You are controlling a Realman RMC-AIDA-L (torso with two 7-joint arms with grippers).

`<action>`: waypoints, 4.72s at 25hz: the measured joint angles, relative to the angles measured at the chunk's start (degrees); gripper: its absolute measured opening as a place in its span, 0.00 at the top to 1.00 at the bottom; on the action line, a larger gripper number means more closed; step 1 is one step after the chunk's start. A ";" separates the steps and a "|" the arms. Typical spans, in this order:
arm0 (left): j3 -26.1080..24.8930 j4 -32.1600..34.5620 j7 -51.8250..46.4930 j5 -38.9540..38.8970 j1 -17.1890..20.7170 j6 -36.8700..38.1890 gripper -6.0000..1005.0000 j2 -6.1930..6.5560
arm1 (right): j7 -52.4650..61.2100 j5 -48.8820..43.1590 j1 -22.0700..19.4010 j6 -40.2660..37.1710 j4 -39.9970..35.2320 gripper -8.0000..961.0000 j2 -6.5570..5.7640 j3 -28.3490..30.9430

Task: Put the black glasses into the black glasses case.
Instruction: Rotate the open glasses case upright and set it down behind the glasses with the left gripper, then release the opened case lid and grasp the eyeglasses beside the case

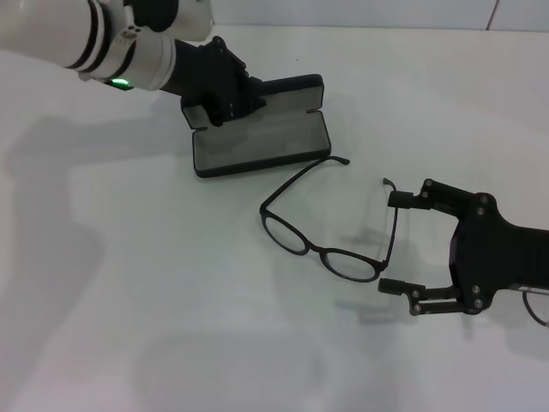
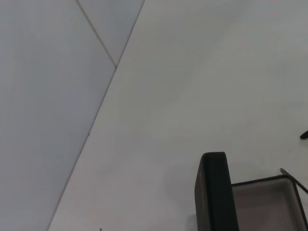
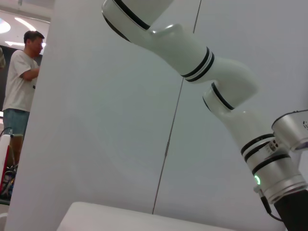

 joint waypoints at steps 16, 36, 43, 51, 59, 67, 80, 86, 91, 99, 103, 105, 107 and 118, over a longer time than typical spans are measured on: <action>-0.10 2.52 1.47 -0.01 0.44 -4.90 0.78 -0.14 | -0.19 -0.03 -0.23 1.28 -0.09 0.09 -0.29 0.00; -0.08 3.61 -6.19 5.85 -2.00 -0.24 0.77 0.02 | -0.20 -0.01 -0.50 1.38 0.43 0.09 -0.24 0.18; -0.09 1.15 -6.24 2.17 -2.33 7.44 0.61 0.23 | -0.18 0.18 -0.48 2.59 0.39 0.09 -0.19 0.17; -0.09 1.68 1.73 -29.77 9.47 22.59 0.61 0.65 | 2.64 2.95 0.04 3.31 -0.85 0.09 -0.06 0.04; -0.17 19.23 16.93 -55.17 28.46 20.36 0.61 0.17 | 22.34 -1.09 -0.18 9.68 -18.31 0.09 -0.15 -5.50; -0.21 23.29 16.29 -62.90 36.38 20.10 0.61 0.11 | 50.35 -17.61 3.12 17.11 -37.45 0.10 -0.05 -12.89; -0.27 25.51 16.12 -67.46 38.32 14.75 0.26 -0.05 | 74.82 -34.03 15.57 20.67 -38.35 0.13 0.15 -23.55; -0.26 25.57 16.14 -67.21 37.07 12.07 0.26 -0.04 | 77.71 -34.34 17.22 20.75 -38.50 0.14 0.20 -27.18; -0.20 25.58 16.27 -66.55 36.29 10.49 0.26 0.02 | 78.52 -34.36 17.49 22.80 -38.13 0.15 0.43 -29.98; -0.18 25.60 15.85 -65.54 34.74 9.78 0.27 0.02 | 79.88 -34.27 16.89 32.70 -37.54 0.30 0.46 -39.65; -0.18 25.61 15.80 -64.77 34.45 9.74 0.27 0.02 | 80.28 -34.19 16.89 33.77 -36.91 0.31 0.46 -41.23; -0.18 25.62 15.76 -64.65 34.41 9.74 0.27 -0.02 | 80.29 -34.09 16.89 33.88 -36.54 0.38 0.46 -41.50; -0.18 25.71 15.75 -64.60 34.50 9.74 0.27 -0.06 | 80.33 -34.09 16.90 33.98 -36.23 0.45 0.46 -41.79; -0.18 26.30 16.15 -63.99 34.84 9.21 0.27 -0.05 | 80.40 -33.75 16.96 35.27 -35.16 0.58 0.46 -42.39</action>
